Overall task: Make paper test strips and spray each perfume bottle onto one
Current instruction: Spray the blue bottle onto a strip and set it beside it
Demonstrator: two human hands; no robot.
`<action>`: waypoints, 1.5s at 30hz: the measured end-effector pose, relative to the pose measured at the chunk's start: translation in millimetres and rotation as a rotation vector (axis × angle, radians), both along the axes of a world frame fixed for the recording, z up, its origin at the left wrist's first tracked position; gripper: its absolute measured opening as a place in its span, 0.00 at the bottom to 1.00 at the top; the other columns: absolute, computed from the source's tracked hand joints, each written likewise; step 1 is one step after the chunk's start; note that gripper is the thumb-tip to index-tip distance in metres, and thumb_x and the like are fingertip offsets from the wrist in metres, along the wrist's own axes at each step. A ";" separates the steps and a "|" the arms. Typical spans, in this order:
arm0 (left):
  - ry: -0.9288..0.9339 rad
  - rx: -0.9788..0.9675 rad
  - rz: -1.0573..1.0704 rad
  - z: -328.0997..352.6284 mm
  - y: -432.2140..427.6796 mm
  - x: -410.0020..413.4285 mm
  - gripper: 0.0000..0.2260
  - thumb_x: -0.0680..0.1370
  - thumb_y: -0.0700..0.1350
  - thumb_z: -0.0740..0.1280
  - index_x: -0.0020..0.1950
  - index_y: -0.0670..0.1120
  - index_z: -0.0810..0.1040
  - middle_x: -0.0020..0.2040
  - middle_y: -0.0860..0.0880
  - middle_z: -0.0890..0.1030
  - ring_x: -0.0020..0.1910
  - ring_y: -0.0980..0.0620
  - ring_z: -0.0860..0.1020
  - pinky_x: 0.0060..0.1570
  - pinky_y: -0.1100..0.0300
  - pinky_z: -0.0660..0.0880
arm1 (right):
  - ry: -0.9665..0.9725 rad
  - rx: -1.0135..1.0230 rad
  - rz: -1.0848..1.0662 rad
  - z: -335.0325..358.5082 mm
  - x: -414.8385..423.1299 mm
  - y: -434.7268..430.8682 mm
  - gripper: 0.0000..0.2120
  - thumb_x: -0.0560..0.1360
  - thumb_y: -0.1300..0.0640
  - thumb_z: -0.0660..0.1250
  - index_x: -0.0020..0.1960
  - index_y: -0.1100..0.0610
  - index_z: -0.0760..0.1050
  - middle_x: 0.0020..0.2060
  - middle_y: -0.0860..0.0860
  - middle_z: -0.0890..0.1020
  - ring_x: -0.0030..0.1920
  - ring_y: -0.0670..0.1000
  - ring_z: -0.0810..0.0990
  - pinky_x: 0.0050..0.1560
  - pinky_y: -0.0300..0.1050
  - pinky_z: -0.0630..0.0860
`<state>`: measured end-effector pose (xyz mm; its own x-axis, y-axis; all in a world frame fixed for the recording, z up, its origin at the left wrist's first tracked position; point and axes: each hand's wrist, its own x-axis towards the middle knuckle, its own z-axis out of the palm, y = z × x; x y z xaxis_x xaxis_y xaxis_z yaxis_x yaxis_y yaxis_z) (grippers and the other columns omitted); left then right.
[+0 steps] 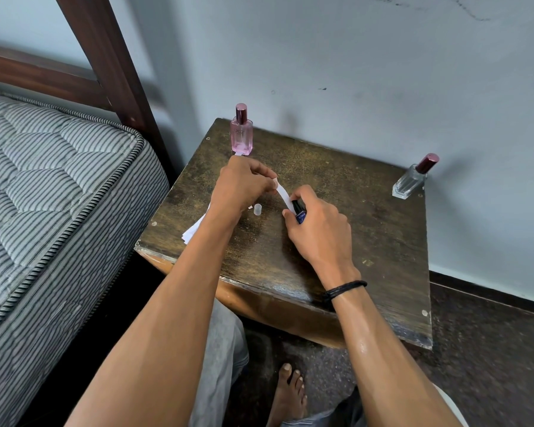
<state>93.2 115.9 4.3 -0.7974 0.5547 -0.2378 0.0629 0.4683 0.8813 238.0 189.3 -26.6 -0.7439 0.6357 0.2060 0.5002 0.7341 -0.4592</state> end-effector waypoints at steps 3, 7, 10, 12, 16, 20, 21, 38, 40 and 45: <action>0.001 -0.003 0.000 0.6 0.0 0.0 0.05 0.71 0.39 0.76 0.41 0.49 0.86 0.38 0.50 0.87 0.38 0.53 0.86 0.52 0.49 0.83 | 0.007 -0.001 -0.003 -0.5 -0.1 0.1 0.09 0.80 0.50 0.68 0.57 0.50 0.72 0.45 0.48 0.83 0.43 0.60 0.83 0.37 0.49 0.72; -0.003 -0.005 -0.007 0.7 -0.2 -0.3 0.04 0.71 0.39 0.76 0.41 0.48 0.86 0.37 0.51 0.86 0.36 0.56 0.85 0.53 0.49 0.83 | 0.004 -0.012 -0.008 -0.6 -0.2 0.2 0.09 0.80 0.49 0.68 0.57 0.50 0.72 0.44 0.48 0.83 0.43 0.60 0.83 0.37 0.48 0.71; -0.004 -0.005 -0.007 0.6 -0.3 0.0 0.05 0.71 0.39 0.76 0.41 0.49 0.86 0.36 0.51 0.86 0.35 0.57 0.84 0.53 0.49 0.82 | -0.004 -0.010 -0.001 0.5 0.2 0.4 0.08 0.80 0.50 0.68 0.57 0.50 0.73 0.44 0.48 0.83 0.43 0.60 0.83 0.37 0.48 0.69; -0.008 -0.006 -0.007 1.1 -0.6 -0.1 0.05 0.71 0.39 0.76 0.41 0.49 0.86 0.37 0.50 0.86 0.35 0.56 0.84 0.53 0.49 0.83 | -0.009 -0.010 0.001 0.8 0.3 0.6 0.08 0.80 0.50 0.68 0.58 0.50 0.74 0.44 0.49 0.83 0.43 0.60 0.82 0.37 0.48 0.69; -0.012 -0.005 -0.012 1.6 -0.8 0.3 0.05 0.71 0.39 0.76 0.40 0.49 0.85 0.36 0.51 0.86 0.34 0.57 0.84 0.53 0.49 0.82 | -0.012 -0.020 -0.010 0.9 0.9 1.7 0.08 0.80 0.51 0.68 0.57 0.50 0.74 0.43 0.49 0.83 0.43 0.60 0.82 0.38 0.48 0.69; -0.032 0.005 -0.009 0.9 -1.1 0.3 0.05 0.71 0.38 0.75 0.41 0.48 0.85 0.36 0.51 0.87 0.37 0.54 0.86 0.54 0.49 0.82 | 0.010 -0.031 -0.024 0.2 0.1 2.2 0.08 0.80 0.50 0.69 0.56 0.50 0.73 0.41 0.46 0.79 0.42 0.59 0.82 0.38 0.49 0.74; -0.036 0.010 -0.007 0.8 -1.2 0.1 0.05 0.71 0.37 0.75 0.41 0.47 0.85 0.37 0.50 0.87 0.37 0.54 0.86 0.55 0.49 0.82 | 0.020 -0.036 -0.028 0.6 0.0 2.3 0.09 0.79 0.50 0.69 0.56 0.49 0.73 0.40 0.45 0.78 0.42 0.59 0.82 0.38 0.49 0.75; -0.024 0.021 0.000 -6.4 -0.9 -6.1 0.06 0.69 0.39 0.75 0.36 0.50 0.85 0.35 0.52 0.86 0.41 0.51 0.86 0.54 0.45 0.82 | 0.071 -0.071 -0.024 2.2 0.5 2.5 0.20 0.75 0.38 0.73 0.60 0.47 0.72 0.45 0.45 0.81 0.44 0.55 0.82 0.38 0.47 0.74; -0.014 0.019 0.001 -8.1 -0.6 -7.4 0.06 0.69 0.39 0.76 0.37 0.50 0.85 0.36 0.52 0.86 0.42 0.51 0.86 0.55 0.45 0.82 | 0.138 -0.148 -0.080 4.8 0.7 5.9 0.20 0.75 0.37 0.73 0.60 0.46 0.73 0.42 0.41 0.78 0.41 0.51 0.81 0.38 0.46 0.76; -0.013 0.049 -0.056 -9.3 -0.6 -7.7 0.06 0.71 0.39 0.77 0.43 0.49 0.86 0.38 0.51 0.87 0.40 0.54 0.86 0.55 0.49 0.82 | 0.453 -0.550 -0.194 7.8 0.8 25.0 0.12 0.78 0.42 0.70 0.59 0.42 0.77 0.46 0.45 0.81 0.43 0.44 0.79 0.44 0.43 0.74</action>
<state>85.6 115.3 -5.0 -0.7615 0.6099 -0.2197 0.0764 0.4209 0.9039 238.8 214.3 -18.8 -0.5255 0.8470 0.0799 0.2717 0.2561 -0.9277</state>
